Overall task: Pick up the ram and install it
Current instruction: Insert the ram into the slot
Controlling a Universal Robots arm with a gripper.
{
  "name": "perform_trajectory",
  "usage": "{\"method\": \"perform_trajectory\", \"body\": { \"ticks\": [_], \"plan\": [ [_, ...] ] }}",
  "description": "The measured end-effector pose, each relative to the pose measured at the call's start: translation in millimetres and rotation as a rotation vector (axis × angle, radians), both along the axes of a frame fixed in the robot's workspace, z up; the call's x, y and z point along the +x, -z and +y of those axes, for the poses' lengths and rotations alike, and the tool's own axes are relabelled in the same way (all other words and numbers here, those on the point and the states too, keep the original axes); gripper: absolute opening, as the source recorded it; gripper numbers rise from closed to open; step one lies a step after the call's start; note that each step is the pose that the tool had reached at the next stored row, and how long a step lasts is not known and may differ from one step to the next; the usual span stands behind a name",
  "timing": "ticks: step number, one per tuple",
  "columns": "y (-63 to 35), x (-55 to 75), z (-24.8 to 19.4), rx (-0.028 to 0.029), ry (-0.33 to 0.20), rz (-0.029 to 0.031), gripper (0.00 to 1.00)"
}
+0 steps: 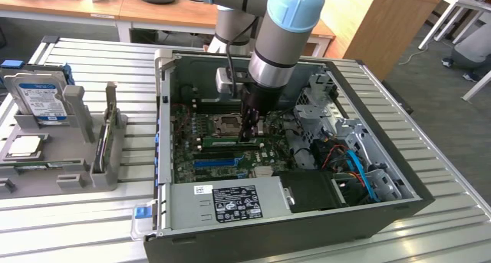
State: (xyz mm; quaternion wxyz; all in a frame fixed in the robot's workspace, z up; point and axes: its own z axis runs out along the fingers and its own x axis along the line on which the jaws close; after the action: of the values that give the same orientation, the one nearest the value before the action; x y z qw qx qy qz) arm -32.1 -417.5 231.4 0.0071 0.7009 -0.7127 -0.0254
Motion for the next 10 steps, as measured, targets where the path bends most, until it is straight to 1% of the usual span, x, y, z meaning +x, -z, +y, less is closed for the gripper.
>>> {"method": "perform_trajectory", "body": {
  "ticks": [10],
  "plan": [
    [0.2,-0.4,0.0,-0.0001,0.0,0.0,0.11]
  ]
}}
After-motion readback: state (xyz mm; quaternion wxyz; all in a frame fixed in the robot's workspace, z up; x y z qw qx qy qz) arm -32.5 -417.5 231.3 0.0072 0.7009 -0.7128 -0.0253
